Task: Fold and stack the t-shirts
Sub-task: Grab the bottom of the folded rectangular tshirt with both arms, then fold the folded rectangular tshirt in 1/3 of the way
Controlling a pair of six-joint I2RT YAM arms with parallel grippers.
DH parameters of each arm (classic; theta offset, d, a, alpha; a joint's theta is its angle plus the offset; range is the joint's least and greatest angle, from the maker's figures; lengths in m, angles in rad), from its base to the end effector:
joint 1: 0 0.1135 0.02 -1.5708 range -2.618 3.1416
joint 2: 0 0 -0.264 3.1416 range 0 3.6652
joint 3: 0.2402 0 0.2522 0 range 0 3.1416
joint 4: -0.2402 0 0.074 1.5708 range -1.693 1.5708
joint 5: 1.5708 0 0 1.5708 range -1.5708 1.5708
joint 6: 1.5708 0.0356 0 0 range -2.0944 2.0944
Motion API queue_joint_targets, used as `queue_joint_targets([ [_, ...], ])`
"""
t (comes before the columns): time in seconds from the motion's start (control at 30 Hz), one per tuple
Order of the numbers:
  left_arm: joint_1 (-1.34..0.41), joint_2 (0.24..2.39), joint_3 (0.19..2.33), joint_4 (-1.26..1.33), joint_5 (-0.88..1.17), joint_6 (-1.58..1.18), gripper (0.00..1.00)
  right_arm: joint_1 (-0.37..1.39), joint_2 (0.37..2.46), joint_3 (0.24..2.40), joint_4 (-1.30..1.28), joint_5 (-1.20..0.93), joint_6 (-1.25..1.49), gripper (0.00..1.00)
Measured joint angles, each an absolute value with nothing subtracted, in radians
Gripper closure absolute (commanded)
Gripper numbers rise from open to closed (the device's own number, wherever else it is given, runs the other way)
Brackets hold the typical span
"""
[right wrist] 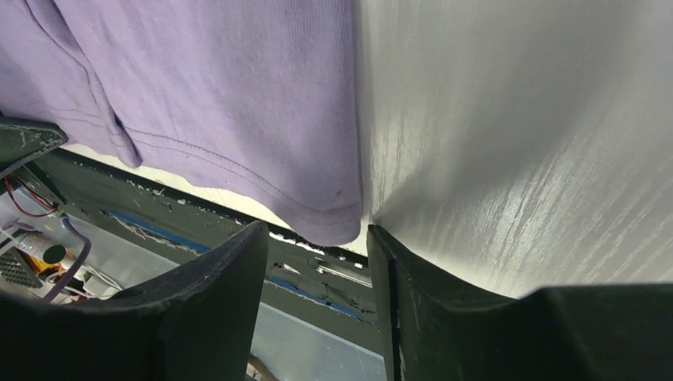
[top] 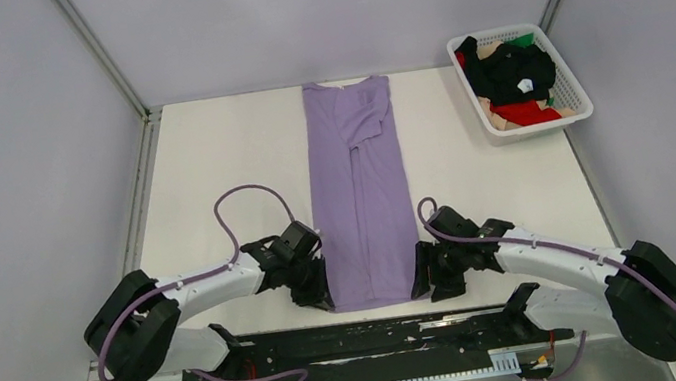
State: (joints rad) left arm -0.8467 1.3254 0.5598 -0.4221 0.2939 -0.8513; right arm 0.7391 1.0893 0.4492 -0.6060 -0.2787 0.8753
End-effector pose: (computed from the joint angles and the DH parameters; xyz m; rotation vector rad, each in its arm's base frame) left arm 0.1343 -0.1675 0.1429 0.0797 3.0194 -0.7348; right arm 0.1150 0.1181 0.1467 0.1376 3.0453 0.6562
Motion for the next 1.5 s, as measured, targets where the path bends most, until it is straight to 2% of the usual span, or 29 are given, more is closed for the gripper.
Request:
queue_joint_targets([
  [0.07, -0.846, 1.338, 0.564, -0.418, 0.299, -0.850, 1.00, 0.739, 1.095, 0.450, -0.598, -0.270, 0.881, 0.51],
  [0.13, -0.846, 1.341, 0.566, -0.417, 0.305, -0.848, 1.00, 0.739, 1.101, 0.450, -0.590, -0.265, 0.885, 0.56],
  [0.27, -0.846, 1.341, 0.567, -0.418, 0.305, -0.848, 1.00, 0.739, 1.126, 0.449, -0.556, -0.259, 0.887, 0.80],
  [0.4, -0.846, 1.326, 0.567, -0.437, 0.295, -0.847, 1.00, 0.741, 1.164, 0.445, -0.516, -0.281, 0.886, 1.00],
  [0.7, -0.846, 1.189, 0.541, -0.506, 0.313, -0.848, 1.00, 0.854, 1.106, 0.404, -0.478, -0.308, 0.911, 1.00],
  [0.93, -0.846, 1.140, 0.586, -0.522, 0.317, -0.838, 1.00, 0.847, 1.096, 0.445, -0.532, -0.282, 0.900, 1.00],
  [1.13, -0.798, 1.225, 0.770, -0.510, 0.259, -0.768, 1.00, 0.772, 1.188, 0.633, -0.541, -0.221, 0.826, 1.00],
  [1.37, -0.604, 1.367, 0.847, -0.371, 0.279, -0.740, 1.00, 0.642, 1.300, 0.815, -0.531, -0.161, 0.711, 1.00],
  [1.5, -0.540, 1.513, 0.971, -0.329, 0.298, -0.721, 1.00, 0.575, 1.362, 0.884, -0.506, -0.133, 0.676, 1.00],
])
